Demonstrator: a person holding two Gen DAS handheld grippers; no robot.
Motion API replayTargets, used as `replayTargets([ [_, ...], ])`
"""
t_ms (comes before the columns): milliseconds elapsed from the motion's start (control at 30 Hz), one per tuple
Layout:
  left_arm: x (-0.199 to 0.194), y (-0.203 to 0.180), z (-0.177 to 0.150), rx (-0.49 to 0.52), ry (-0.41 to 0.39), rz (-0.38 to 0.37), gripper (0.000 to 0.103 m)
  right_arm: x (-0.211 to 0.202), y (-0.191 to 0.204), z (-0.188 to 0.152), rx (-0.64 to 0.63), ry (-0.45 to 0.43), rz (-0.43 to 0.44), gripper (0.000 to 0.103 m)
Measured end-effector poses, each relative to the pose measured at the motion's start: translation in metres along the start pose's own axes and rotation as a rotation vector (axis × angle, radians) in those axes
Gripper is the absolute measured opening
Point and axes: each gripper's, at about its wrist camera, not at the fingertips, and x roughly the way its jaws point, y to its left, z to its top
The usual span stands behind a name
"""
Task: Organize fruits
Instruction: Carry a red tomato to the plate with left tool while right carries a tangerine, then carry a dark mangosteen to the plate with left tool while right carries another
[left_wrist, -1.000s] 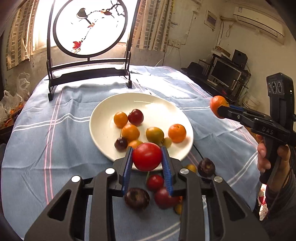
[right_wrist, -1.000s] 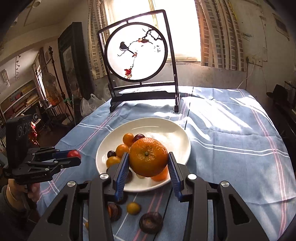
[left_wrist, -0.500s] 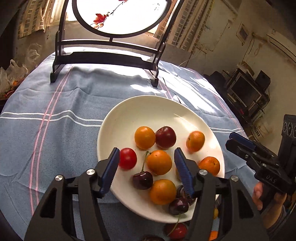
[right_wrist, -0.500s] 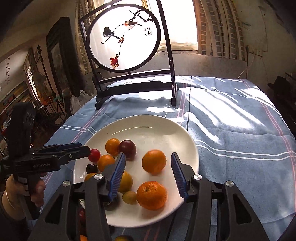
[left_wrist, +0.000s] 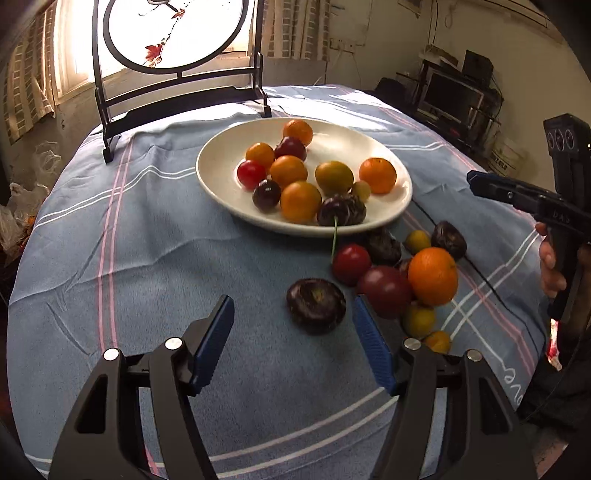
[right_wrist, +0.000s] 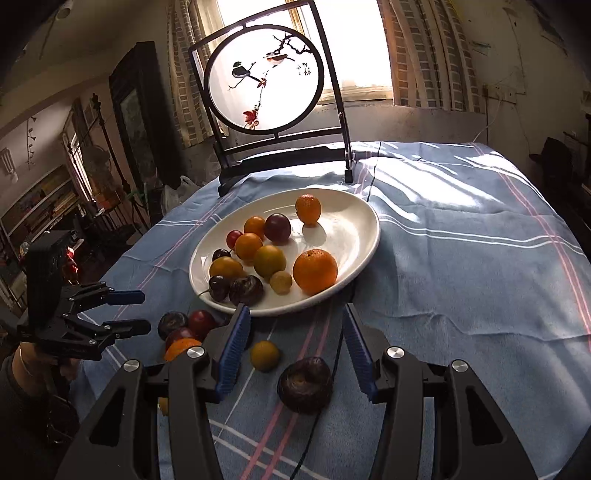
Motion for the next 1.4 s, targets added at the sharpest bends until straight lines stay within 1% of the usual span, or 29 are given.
replayTargets([
  [67,0.008,-0.003,-0.005,0.014,0.028,-0.001,0.061,-0.003,0.0,-0.008,0.007,0.007,0.001,0.052],
  [100,0.013,-0.004,-0.004,0.016,0.044,-0.006,0.054,-0.004,0.001,-0.011,0.01,0.01,0.006,0.052],
  [133,0.017,-0.005,-0.004,0.013,0.057,-0.011,0.05,-0.005,0.001,-0.012,0.009,0.012,0.004,0.052],
  [233,0.028,-0.01,0.002,0.018,0.069,-0.011,0.051,-0.007,0.005,-0.016,-0.006,0.023,-0.009,0.052],
  [333,0.041,-0.015,0.008,0.035,0.096,0.007,0.05,-0.008,0.007,-0.021,-0.019,0.04,-0.02,0.052],
  [433,0.044,-0.02,0.011,0.054,0.098,0.027,0.05,-0.008,0.006,-0.025,-0.032,0.053,-0.045,0.052],
  [467,0.043,-0.021,0.01,0.056,0.096,0.028,0.045,-0.008,0.005,-0.027,-0.036,0.058,-0.053,0.052],
  [500,0.042,-0.021,0.009,0.056,0.094,0.031,0.042,-0.007,0.004,-0.028,-0.041,0.067,-0.063,0.052],
  [567,0.035,-0.021,0.005,0.048,0.076,0.048,0.042,-0.003,0.002,-0.03,-0.052,0.096,-0.082,0.052],
  [700,0.005,-0.022,-0.004,0.015,0.016,0.017,0.042,0.01,0.01,-0.033,-0.116,0.158,-0.091,0.052],
  [833,-0.025,-0.028,-0.011,0.003,-0.037,-0.011,0.042,0.026,0.019,-0.033,-0.177,0.2,-0.152,0.053],
  [933,-0.036,-0.034,-0.015,0.006,-0.051,-0.016,0.042,0.039,0.023,-0.03,-0.196,0.236,-0.16,0.053],
  [1033,-0.037,-0.035,-0.017,0.005,-0.054,-0.018,0.042,0.051,0.026,-0.031,-0.214,0.27,-0.18,0.053],
  [1067,-0.038,-0.036,-0.017,0.001,-0.056,-0.02,0.042,0.055,0.026,-0.031,-0.21,0.286,-0.178,0.046],
  [1100,-0.038,-0.035,-0.017,-0.004,-0.058,-0.023,0.042,0.056,0.026,-0.032,-0.203,0.295,-0.175,0.043],
  [1200,-0.039,-0.033,-0.017,-0.027,-0.066,-0.03,0.042,0.051,0.025,-0.033,-0.184,0.282,-0.177,0.042],
  [1267,-0.038,-0.031,-0.017,-0.038,-0.068,-0.034,0.042,0.043,0.022,-0.033,-0.153,0.26,-0.144,0.042],
  [1333,-0.038,-0.029,-0.016,-0.046,-0.074,-0.035,0.042,0.032,0.018,-0.031,-0.123,0.223,-0.125,0.042],
  [1400,-0.039,-0.027,-0.012,-0.057,-0.083,-0.041,0.042,0.019,0.01,-0.023,-0.083,0.171,-0.087,0.042],
])
